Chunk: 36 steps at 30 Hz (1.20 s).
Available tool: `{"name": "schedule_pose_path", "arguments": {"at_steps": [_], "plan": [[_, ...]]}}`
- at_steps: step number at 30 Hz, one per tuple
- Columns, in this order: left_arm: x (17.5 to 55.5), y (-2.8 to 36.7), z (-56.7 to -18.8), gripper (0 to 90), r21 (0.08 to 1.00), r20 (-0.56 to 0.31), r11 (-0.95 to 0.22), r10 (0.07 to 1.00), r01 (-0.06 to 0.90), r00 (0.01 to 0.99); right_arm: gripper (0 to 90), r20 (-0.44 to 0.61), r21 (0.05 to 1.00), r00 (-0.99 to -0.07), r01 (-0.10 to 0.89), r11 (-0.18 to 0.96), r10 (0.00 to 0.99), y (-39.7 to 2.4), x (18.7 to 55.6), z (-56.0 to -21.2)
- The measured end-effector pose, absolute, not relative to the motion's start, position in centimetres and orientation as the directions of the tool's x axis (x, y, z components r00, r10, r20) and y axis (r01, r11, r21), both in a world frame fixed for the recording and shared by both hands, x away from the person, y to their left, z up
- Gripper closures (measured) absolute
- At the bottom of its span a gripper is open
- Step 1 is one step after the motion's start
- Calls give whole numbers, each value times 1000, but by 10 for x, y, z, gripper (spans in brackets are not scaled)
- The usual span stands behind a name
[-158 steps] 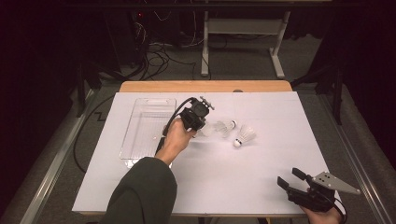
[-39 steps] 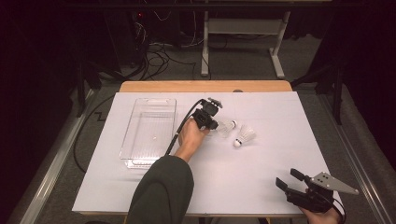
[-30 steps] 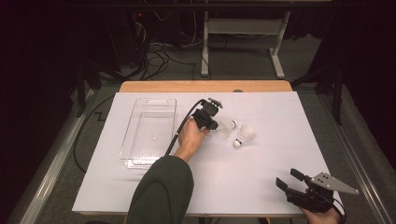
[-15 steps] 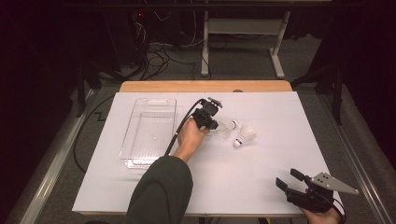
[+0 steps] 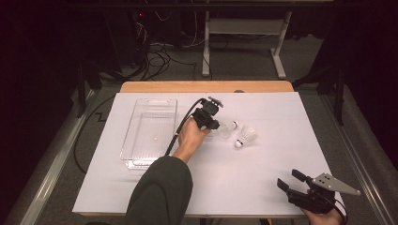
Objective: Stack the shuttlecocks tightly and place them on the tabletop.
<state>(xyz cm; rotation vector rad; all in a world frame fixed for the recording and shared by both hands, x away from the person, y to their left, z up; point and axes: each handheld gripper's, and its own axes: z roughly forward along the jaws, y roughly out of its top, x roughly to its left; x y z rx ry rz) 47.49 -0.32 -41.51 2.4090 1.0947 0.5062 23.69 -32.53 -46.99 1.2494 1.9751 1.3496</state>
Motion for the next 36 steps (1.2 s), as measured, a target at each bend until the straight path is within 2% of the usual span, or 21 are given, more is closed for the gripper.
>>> {"name": "schedule_pose_path", "arguments": {"at_steps": [21,36], "plan": [[464,7,-394,454,578,34,-533,773,618,634,290,122,895,-494,430,120,861,-325,237,-470],[448,23,-375,414,610,0,-508,767,608,641,290,127,893,-488,435,114,864,-325,237,-470]]}}
